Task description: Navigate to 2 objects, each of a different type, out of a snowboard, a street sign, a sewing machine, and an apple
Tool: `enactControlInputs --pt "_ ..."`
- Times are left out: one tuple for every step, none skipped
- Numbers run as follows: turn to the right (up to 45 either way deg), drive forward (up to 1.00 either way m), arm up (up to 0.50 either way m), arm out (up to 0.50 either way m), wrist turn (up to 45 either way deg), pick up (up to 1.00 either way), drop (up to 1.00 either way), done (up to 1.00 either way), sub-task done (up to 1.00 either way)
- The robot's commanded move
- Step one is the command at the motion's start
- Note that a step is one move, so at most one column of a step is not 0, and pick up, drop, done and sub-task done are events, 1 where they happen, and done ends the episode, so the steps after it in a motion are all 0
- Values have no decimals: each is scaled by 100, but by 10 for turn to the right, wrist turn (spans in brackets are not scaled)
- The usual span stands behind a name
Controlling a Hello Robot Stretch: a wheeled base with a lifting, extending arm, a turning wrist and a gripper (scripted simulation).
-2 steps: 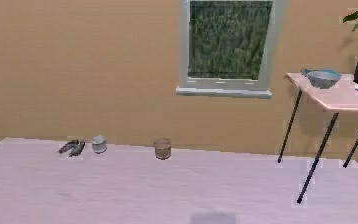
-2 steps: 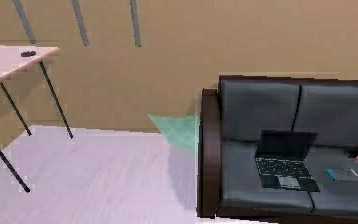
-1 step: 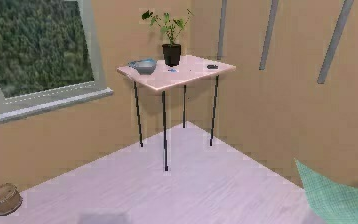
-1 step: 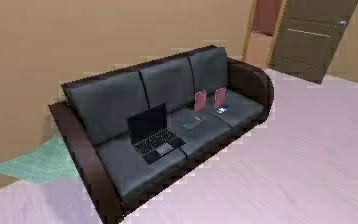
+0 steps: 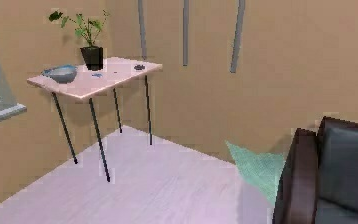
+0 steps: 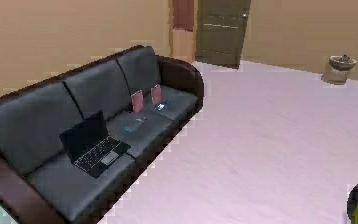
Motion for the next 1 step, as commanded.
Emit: enactControlInputs --pt "0 90 0 0 0 0 0 0 0"
